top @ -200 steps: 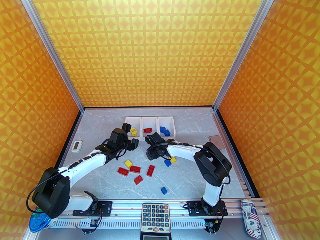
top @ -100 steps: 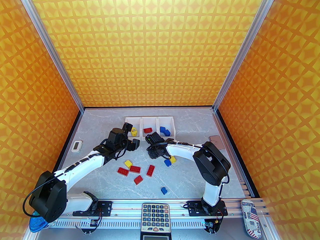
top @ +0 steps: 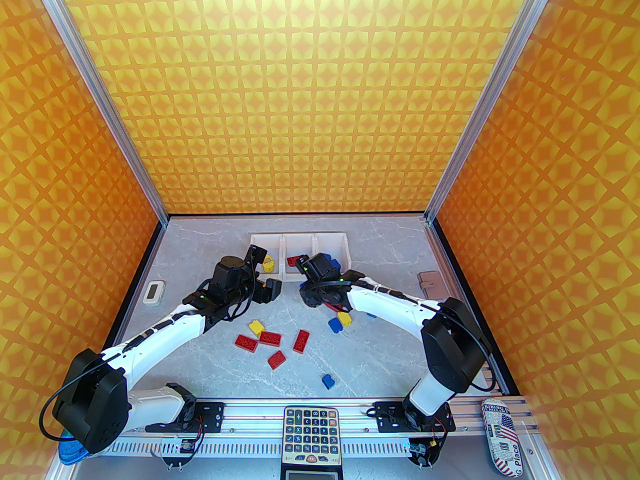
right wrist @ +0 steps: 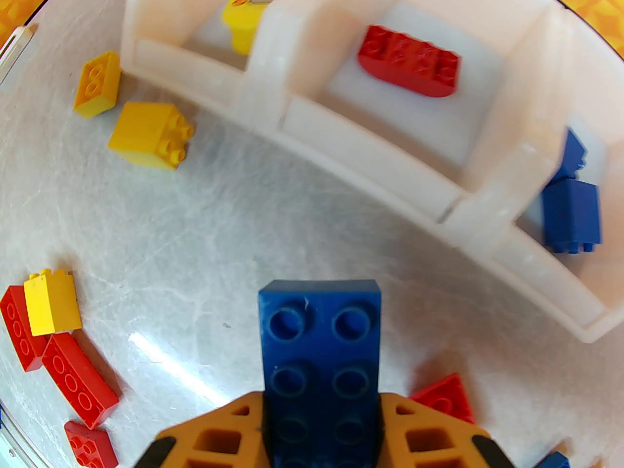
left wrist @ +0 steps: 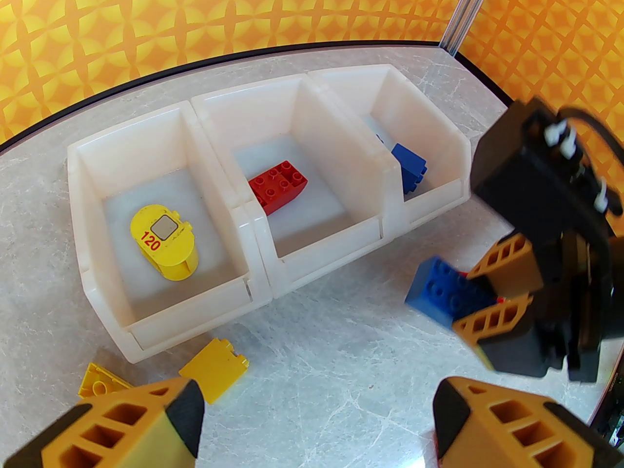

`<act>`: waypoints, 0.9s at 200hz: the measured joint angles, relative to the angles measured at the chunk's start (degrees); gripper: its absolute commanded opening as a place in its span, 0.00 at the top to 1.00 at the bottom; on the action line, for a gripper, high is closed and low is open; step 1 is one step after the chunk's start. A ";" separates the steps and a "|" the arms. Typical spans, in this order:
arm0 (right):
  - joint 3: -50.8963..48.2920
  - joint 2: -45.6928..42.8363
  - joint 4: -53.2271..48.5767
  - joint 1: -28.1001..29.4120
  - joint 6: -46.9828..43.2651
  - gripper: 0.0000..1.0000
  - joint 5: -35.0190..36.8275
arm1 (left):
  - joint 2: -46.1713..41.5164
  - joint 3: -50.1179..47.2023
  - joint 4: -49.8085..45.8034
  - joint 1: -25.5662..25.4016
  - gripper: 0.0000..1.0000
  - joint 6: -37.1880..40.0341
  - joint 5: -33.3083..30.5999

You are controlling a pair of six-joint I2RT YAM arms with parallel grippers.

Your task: Sort the legos into containers by color

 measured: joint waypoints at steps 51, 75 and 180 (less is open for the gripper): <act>2.89 -1.44 -2.25 -7.39 0.00 0.69 0.94 | -0.17 -0.04 0.24 0.00 0.18 0.00 0.70; 6.38 -1.07 -2.60 -11.15 -0.02 0.69 1.03 | 0.02 -0.04 0.37 -0.02 0.18 0.00 1.01; 24.17 17.79 -3.65 -18.03 0.00 0.48 1.05 | 0.50 -0.04 0.37 -0.13 0.18 -0.02 1.38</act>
